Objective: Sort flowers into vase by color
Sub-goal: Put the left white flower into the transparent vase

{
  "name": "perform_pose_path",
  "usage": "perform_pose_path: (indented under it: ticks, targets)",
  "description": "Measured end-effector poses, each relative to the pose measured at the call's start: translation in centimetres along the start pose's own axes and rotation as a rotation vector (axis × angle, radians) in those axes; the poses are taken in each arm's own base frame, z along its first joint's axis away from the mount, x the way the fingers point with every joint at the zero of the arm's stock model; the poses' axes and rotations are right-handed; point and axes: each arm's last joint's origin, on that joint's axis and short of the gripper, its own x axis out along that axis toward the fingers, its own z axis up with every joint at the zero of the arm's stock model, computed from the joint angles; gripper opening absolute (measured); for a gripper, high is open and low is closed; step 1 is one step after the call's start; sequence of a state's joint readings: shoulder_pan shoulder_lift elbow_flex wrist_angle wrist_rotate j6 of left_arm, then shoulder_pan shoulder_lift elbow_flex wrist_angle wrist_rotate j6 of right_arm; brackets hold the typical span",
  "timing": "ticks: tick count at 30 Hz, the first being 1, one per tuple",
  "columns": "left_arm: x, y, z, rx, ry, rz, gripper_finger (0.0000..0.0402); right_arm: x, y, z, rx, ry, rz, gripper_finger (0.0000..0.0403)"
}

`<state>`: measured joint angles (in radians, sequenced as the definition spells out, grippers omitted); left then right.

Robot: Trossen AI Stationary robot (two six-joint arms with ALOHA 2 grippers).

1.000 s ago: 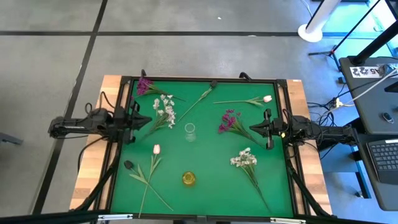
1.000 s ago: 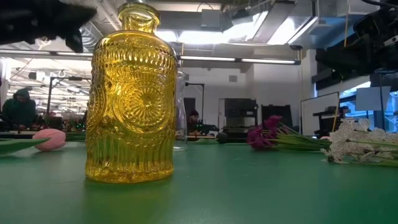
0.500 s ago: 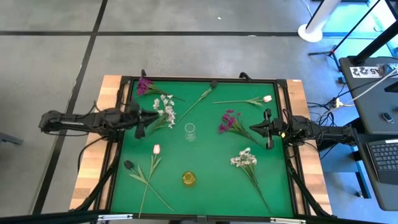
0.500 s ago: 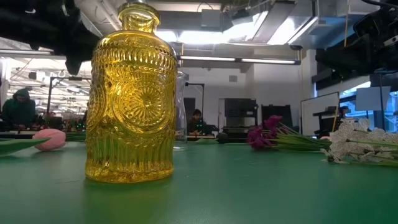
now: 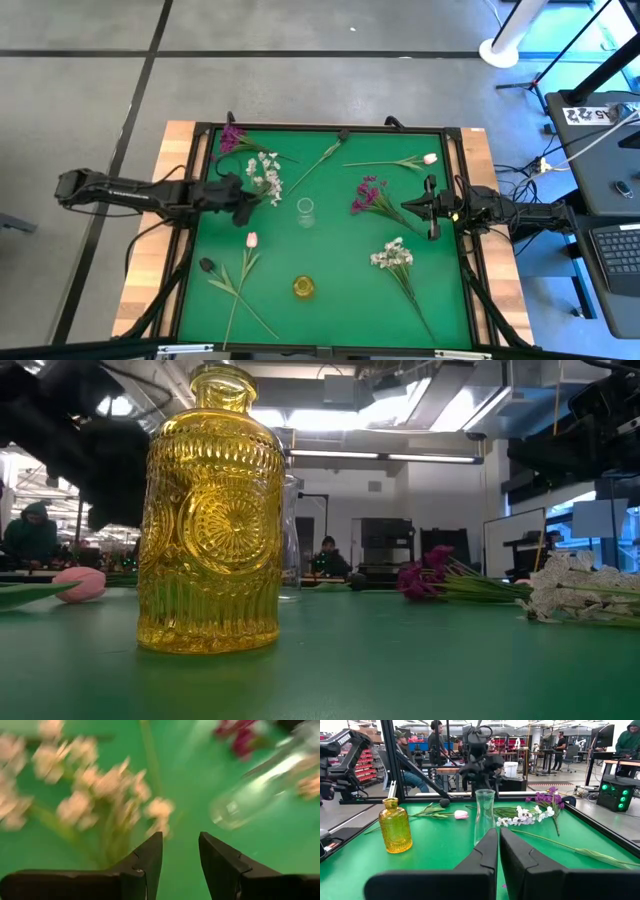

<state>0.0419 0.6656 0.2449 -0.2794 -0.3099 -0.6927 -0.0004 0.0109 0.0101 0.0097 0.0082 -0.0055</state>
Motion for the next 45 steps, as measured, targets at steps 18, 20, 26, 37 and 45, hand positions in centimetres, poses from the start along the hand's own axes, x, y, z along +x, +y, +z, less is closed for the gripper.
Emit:
perform_pose_path:
  ticks: [18, 20, 26, 37, 45]
  targets:
    - [0.1, -0.9, 4.3, 0.107, 0.324, 0.276, 0.0124, 0.0, 0.0, 0.0, 0.0, -0.001, 0.0, 0.0019]
    - [0.6, -0.9, 4.0, 0.116, 0.353, 0.293, 0.0124, 0.0, 0.0, 0.0, 0.0, 0.0, 0.0, 0.0019]
    - [2.0, -1.0, 3.2, 0.117, 0.463, 0.301, 0.0124, 0.0, 0.0, 0.0, 0.0, -0.001, 0.0, 0.0019]
    - [3.0, -1.3, 3.0, 0.057, 0.566, 0.287, 0.0124, 0.0, 0.0, 0.0, 0.0, -0.002, 0.0, 0.0019]
    - [1.8, -3.0, 6.0, 0.111, 0.541, 0.271, 0.0183, 0.0, 0.0, 0.0, 0.0, -0.003, 0.0, 0.0019]
